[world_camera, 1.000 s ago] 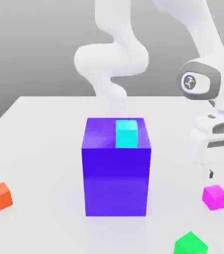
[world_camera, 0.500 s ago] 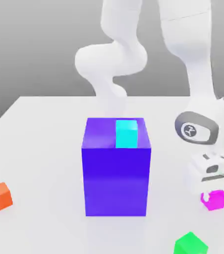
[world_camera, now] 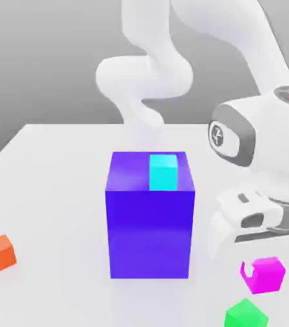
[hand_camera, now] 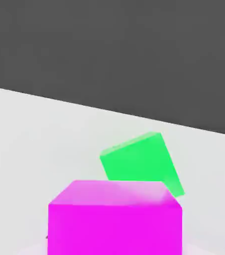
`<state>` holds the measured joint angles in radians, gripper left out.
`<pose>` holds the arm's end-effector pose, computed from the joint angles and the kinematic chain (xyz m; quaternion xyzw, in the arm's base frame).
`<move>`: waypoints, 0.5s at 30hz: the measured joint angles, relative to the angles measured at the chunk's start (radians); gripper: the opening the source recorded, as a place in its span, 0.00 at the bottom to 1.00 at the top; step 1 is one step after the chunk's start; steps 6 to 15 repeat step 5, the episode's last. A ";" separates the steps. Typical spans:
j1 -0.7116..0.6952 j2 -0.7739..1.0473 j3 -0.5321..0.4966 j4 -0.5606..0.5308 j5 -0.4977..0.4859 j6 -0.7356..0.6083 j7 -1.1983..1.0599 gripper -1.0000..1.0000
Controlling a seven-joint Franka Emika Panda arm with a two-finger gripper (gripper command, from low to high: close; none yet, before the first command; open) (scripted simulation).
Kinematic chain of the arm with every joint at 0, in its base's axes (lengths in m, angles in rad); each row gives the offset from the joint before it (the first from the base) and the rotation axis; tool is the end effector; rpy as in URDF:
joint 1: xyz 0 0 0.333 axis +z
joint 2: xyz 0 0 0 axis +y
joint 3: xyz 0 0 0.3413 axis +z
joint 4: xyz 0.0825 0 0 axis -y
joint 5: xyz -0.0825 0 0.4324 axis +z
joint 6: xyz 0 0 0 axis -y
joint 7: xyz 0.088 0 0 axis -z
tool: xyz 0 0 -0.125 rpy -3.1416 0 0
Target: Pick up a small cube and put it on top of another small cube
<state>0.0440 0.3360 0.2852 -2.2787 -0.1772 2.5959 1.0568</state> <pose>0.5339 0.1906 0.1770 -0.9567 0.2912 0.0000 0.0008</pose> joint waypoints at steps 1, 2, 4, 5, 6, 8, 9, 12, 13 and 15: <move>0.009 0.034 -0.015 0.005 -0.017 0.028 0.010 0.00; 0.017 0.062 -0.027 0.008 -0.032 0.053 0.019 1.00; 0.017 0.062 -0.027 0.008 -0.032 0.053 0.019 1.00; 0.017 0.062 -0.027 0.008 -0.032 0.053 0.019 1.00; 0.017 0.062 -0.027 0.008 -0.032 0.053 0.019 1.00; 0.017 0.062 -0.027 0.008 -0.032 0.053 0.019 1.00; 0.017 0.062 -0.027 0.008 -0.032 0.053 0.019 1.00; 0.017 0.062 -0.027 0.008 -0.032 0.053 0.019 1.00; 0.017 0.062 -0.027 0.008 -0.032 0.053 0.019 1.00; 0.017 0.062 -0.027 0.008 -0.032 0.053 0.019 1.00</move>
